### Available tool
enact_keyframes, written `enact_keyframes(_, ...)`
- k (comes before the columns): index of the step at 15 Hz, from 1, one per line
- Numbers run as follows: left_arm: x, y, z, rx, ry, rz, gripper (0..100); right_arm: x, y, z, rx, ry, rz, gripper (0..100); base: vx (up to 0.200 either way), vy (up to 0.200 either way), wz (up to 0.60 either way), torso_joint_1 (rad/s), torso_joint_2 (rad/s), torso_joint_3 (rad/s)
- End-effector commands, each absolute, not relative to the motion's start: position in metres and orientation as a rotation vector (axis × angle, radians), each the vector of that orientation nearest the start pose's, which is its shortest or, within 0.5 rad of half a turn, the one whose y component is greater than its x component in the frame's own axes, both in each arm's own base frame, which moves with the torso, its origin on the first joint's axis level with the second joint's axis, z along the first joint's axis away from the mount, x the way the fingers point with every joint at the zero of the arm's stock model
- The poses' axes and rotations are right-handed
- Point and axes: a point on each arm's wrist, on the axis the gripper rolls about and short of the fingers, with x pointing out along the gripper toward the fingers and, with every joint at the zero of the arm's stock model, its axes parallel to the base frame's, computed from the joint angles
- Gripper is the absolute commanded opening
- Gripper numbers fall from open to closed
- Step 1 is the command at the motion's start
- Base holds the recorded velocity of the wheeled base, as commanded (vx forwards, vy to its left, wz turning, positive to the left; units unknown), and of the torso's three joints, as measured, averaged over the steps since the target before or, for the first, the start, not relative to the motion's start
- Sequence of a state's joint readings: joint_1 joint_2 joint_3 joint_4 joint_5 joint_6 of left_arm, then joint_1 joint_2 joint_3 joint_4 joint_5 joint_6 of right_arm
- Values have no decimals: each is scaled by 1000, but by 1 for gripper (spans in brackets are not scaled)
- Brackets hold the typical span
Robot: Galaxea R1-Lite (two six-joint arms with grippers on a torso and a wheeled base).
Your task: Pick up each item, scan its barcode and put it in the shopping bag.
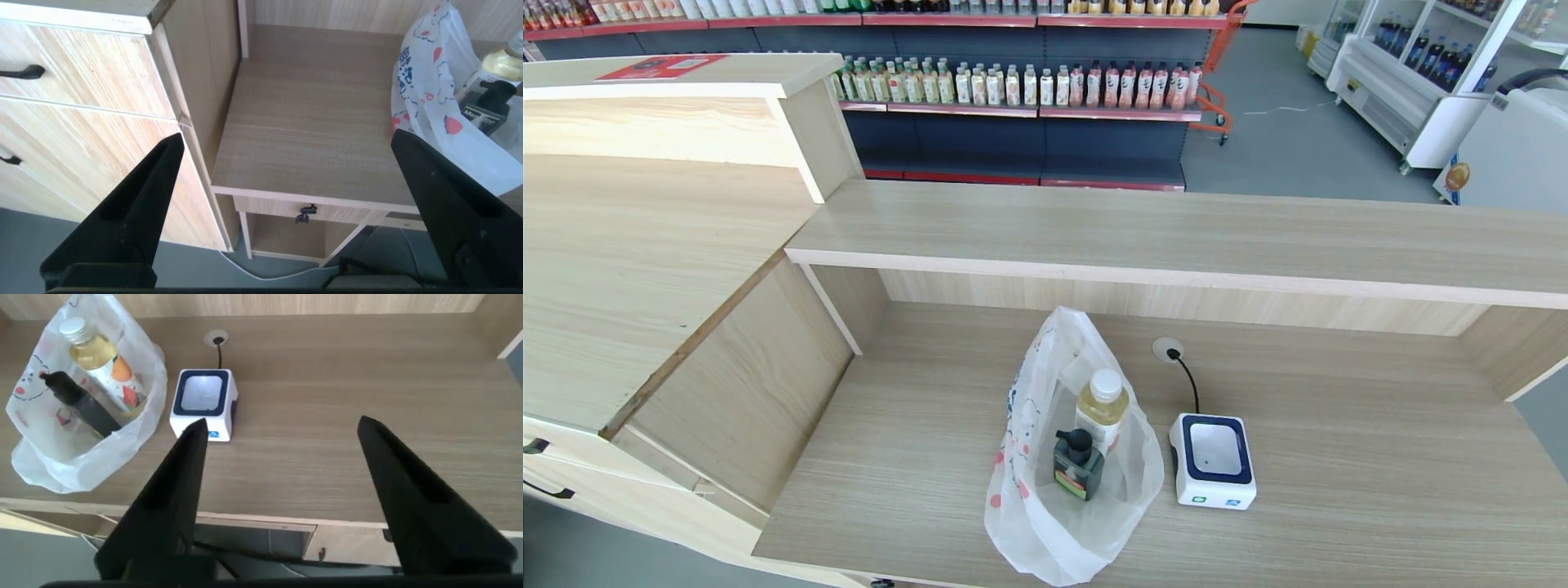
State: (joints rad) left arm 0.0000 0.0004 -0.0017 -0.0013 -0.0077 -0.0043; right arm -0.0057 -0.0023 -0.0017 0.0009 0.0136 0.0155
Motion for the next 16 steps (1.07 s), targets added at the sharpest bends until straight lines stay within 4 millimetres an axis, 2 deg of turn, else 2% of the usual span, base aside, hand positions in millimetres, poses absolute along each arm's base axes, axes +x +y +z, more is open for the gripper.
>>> enact_keyframes(1, -23, 0, 76, -5, -3, -8, 100, -23, 0, 76, 15, 2, 8, 0, 0, 0, 0, 0, 0, 0)
enact_keyframes(8, -23, 0, 76, -3, -3, -8, 100, -23, 0, 76, 15, 2, 8, 0, 0, 0, 0, 0, 0, 0)
enact_keyframes(16, -22, 0, 76, -2, 14, -11, 100, -23, 0, 76, 14, 2, 8, 0, 0, -200, 0, 8, 3, 4)
